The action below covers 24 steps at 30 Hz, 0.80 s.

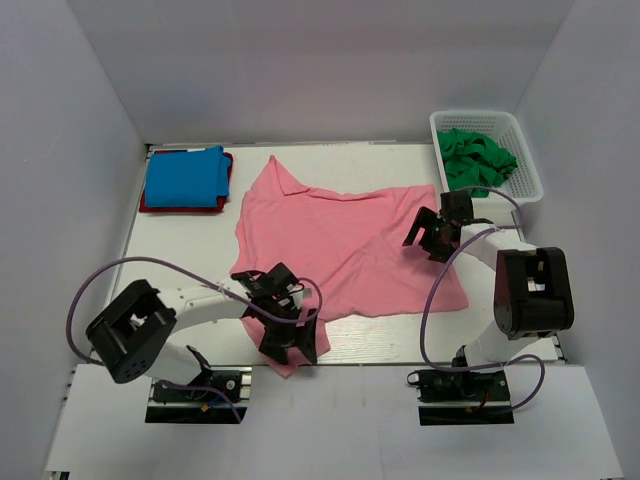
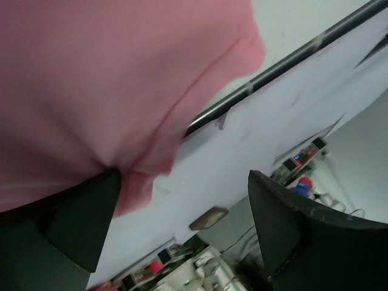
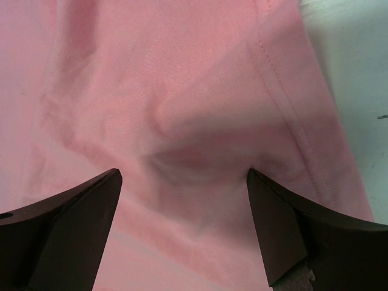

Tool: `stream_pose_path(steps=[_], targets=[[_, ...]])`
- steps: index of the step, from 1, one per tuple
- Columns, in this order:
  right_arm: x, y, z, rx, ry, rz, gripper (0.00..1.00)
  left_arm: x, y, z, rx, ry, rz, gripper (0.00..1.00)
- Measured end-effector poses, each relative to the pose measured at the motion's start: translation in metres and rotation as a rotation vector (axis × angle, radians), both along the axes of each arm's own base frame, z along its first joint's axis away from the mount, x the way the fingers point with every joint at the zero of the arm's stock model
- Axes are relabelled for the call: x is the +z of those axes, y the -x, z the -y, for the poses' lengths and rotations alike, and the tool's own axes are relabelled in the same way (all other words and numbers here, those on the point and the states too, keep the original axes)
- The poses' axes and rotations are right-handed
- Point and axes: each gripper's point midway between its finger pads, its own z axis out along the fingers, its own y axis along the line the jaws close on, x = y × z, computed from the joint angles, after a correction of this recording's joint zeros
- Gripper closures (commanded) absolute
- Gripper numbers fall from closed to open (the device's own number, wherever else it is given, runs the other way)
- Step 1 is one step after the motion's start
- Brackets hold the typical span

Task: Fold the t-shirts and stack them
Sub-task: Flatten out the tshirt

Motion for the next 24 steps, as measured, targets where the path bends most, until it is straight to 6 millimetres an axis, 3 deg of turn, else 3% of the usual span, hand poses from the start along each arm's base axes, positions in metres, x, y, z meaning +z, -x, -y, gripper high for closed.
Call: stream_pose_path(steps=[8,11,15,18,21,24], targets=[[0.000,-0.002,0.001,0.006,0.011,0.011,0.10,0.000,0.013,-0.042,-0.003,-0.184,0.005,0.01],[0.005,-0.002,0.000,0.035,0.019,0.033,0.10,0.027,-0.001,-0.039,-0.017,-0.239,0.032,0.01],[0.031,-0.006,-0.007,0.105,0.027,0.123,0.10,0.094,-0.066,0.014,-0.020,-0.146,0.228,0.01],[0.070,-0.017,-0.019,0.175,0.041,0.242,0.10,0.137,-0.118,0.046,0.022,-0.083,0.418,0.01],[0.107,-0.034,-0.033,0.237,0.069,0.359,0.10,0.149,-0.161,0.043,0.110,-0.152,0.557,0.01],[0.123,-0.049,-0.044,0.269,0.121,0.411,0.10,0.131,-0.212,0.021,0.233,-0.276,0.630,0.01]])
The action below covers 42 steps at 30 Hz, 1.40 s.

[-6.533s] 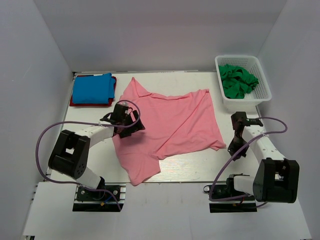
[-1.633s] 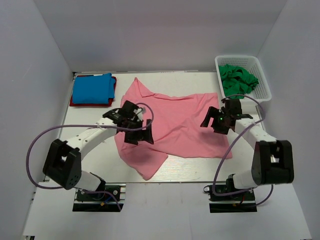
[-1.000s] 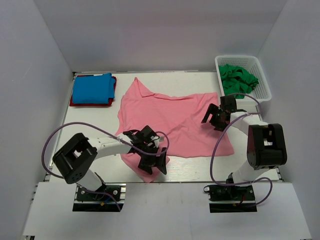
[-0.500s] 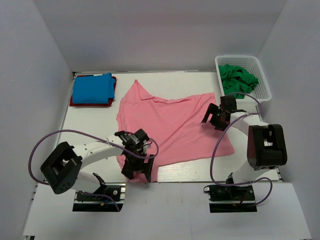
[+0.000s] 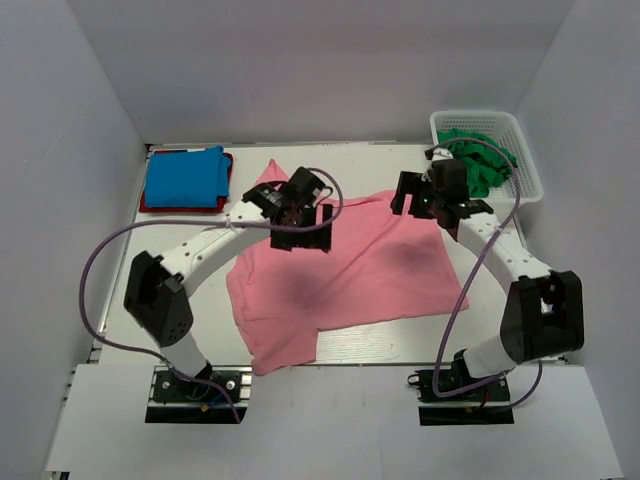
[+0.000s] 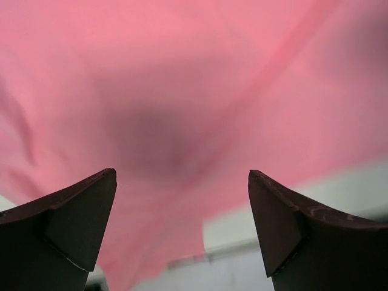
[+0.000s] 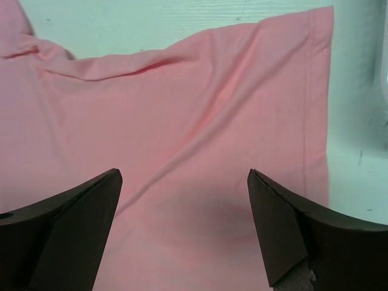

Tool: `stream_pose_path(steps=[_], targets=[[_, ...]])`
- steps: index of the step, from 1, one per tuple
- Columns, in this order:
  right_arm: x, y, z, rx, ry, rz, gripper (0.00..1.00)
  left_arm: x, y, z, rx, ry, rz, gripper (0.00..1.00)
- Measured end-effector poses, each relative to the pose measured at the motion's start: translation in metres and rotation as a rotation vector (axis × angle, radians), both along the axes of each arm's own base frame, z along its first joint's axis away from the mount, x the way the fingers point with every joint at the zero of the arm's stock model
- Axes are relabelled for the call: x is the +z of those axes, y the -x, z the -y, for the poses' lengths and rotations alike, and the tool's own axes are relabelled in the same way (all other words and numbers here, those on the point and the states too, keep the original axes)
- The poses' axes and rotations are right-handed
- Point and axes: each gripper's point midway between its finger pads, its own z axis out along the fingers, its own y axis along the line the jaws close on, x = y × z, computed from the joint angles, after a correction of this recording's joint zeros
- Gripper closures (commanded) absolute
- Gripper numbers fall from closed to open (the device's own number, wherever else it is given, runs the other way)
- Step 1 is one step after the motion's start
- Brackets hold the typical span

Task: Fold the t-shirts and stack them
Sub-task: Flatten out the tshirt

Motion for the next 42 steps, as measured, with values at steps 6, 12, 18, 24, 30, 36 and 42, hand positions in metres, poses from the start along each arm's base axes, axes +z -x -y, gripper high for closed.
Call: stream_pose_path(steps=[6,12,18,24,30,36,42], targets=[[-0.029,-0.045,-0.006,-0.017,0.186,-0.026,0.10,-0.073,-0.112,-0.070,0.284,-0.148,0.023,0.01],[-0.085,-0.070,0.005,-0.023,0.333,-0.126,0.10,-0.105,-0.195,-0.082,0.354,-0.188,0.087,0.01],[-0.106,-0.103,0.004,-0.009,0.399,-0.136,0.10,-0.130,-0.241,-0.081,0.387,-0.170,0.131,0.01],[-0.121,-0.139,-0.002,-0.019,0.399,-0.142,0.10,-0.137,-0.279,-0.107,0.457,-0.145,0.149,0.01],[-0.124,-0.172,-0.008,-0.022,0.325,-0.153,0.10,-0.133,-0.330,-0.124,0.504,-0.066,0.220,0.01],[-0.125,-0.189,-0.012,0.004,0.236,-0.162,0.10,-0.127,-0.360,-0.124,0.487,0.016,0.295,0.01],[-0.112,-0.216,-0.021,0.032,0.205,-0.106,0.10,-0.122,-0.379,-0.114,0.452,0.097,0.344,0.01]])
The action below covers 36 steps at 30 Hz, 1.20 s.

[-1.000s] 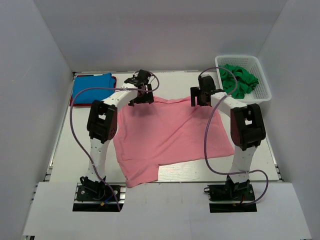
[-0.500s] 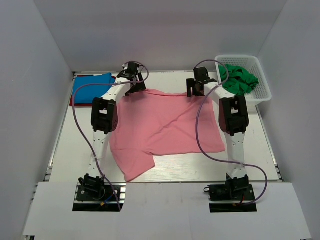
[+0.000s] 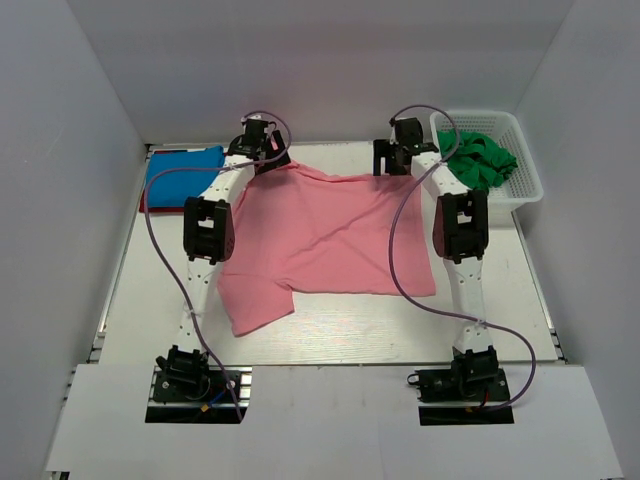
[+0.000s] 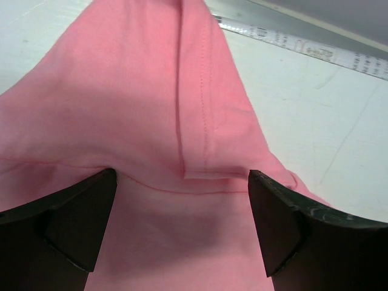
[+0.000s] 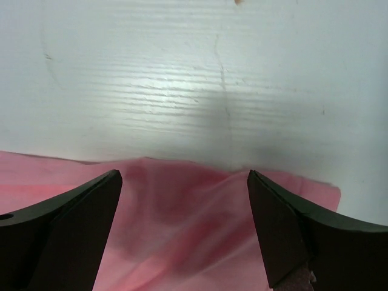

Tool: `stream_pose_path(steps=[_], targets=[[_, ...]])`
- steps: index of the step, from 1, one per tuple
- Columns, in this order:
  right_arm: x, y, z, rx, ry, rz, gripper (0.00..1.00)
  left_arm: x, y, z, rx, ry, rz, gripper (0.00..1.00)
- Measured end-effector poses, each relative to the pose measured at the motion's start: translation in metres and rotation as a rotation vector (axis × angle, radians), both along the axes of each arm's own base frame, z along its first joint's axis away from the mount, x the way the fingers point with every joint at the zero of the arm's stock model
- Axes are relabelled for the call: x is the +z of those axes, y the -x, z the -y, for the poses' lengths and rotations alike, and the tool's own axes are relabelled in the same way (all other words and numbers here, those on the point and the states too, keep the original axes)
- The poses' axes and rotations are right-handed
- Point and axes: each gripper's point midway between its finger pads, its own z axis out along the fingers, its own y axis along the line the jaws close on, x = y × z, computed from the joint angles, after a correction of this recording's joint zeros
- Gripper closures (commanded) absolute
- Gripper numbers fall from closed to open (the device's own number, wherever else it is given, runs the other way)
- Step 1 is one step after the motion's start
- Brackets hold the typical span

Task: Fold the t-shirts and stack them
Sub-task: Flatten out the tshirt, then grap the side of the flattened tshirt closest away from the robot with both arms

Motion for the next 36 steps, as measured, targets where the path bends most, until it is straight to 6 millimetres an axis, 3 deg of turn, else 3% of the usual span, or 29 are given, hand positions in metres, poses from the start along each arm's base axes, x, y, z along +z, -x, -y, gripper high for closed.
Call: stream_pose_path(steps=[6,8,10,14,16,18,21,23,28,31,33,36], targets=[[0.035,-0.006,-0.021,0.084,-0.055,0.066,0.10,0.009,0.001,0.015,-0.091,0.058,0.015,0.01],[0.056,0.000,-0.027,0.110,-0.075,0.086,0.10,0.018,0.006,0.019,-0.124,0.063,0.018,0.01],[0.082,0.019,-0.033,0.134,-0.093,0.100,0.10,0.035,0.017,0.022,-0.150,0.059,0.015,0.01],[0.155,0.083,-0.040,0.148,-0.154,0.176,0.10,0.092,0.070,0.019,-0.178,0.068,0.007,0.01],[0.181,0.124,-0.039,0.129,-0.202,0.211,0.10,0.127,0.112,0.011,-0.162,0.087,0.007,0.01],[0.192,0.167,-0.029,0.088,-0.245,0.237,0.10,0.157,0.167,0.000,-0.134,0.119,0.014,0.01],[0.171,0.219,-0.001,-0.025,-0.267,0.209,0.10,0.172,0.244,-0.017,-0.073,0.175,0.023,0.01],[0.140,0.246,0.015,-0.099,-0.263,0.148,0.10,0.153,0.298,-0.028,-0.030,0.206,-0.029,0.01],[0.057,0.310,0.036,-0.251,-0.246,-0.108,0.10,0.059,0.411,-0.045,0.086,0.249,-0.355,0.01],[0.029,0.341,0.044,-0.326,-0.240,-0.218,0.10,0.013,0.471,-0.054,0.163,0.241,-0.569,0.01],[0.020,0.354,0.049,-0.373,-0.240,-0.264,0.10,-0.001,0.498,-0.060,0.215,0.229,-0.656,0.01],[0.016,0.364,0.053,-0.420,-0.255,-0.281,0.10,-0.005,0.507,-0.063,0.271,0.235,-0.683,0.02]])
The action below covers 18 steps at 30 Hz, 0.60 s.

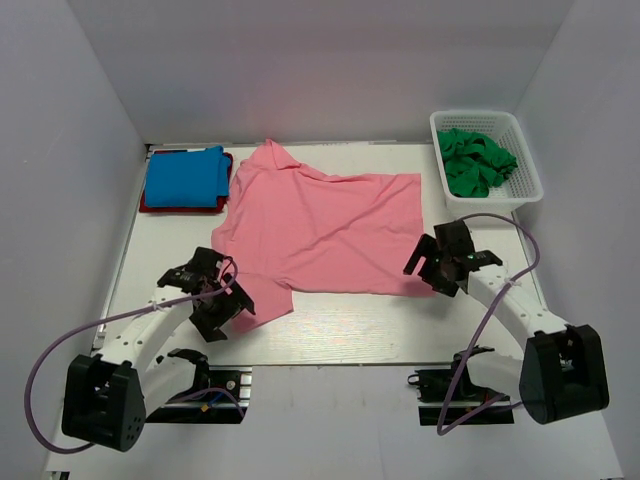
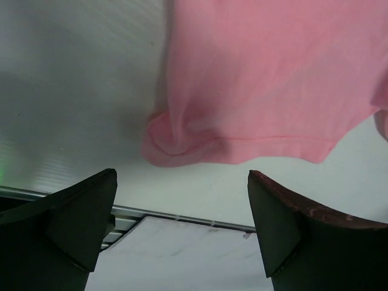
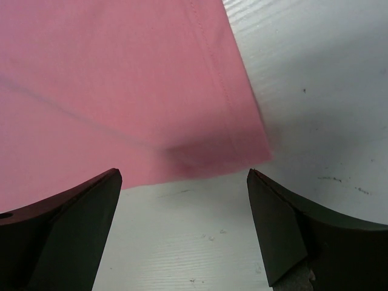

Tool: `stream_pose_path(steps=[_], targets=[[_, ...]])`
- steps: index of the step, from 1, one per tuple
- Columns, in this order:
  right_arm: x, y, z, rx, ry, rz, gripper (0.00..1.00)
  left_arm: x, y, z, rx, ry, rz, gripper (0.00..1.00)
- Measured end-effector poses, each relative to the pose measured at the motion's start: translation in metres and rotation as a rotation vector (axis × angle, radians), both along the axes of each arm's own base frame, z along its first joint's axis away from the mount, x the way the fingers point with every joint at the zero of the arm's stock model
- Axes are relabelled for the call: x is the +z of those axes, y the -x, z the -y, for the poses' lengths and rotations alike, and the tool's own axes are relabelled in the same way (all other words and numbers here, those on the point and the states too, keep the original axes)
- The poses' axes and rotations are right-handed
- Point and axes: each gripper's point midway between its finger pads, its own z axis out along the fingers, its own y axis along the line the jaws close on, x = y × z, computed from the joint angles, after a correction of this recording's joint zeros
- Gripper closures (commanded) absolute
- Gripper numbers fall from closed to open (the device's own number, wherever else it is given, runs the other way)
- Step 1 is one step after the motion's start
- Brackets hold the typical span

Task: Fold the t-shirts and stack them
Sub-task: Grap the side of the flattened tshirt closest away from the robot with both arms

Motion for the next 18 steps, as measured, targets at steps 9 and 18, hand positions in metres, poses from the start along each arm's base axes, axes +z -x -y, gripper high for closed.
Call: stream_pose_path(steps=[9,18], targets=[[0.009,0.004,0.011,-0.085,-0.014,0.034,0.10,-0.025,0.002,-0.009,0.104,-0.075,-0.104,0.34],[-0.007,0.015,0.016,-0.130,-0.022,-0.021,0.18,-0.028,0.004,-0.011,0.144,-0.076,-0.100,1.00]])
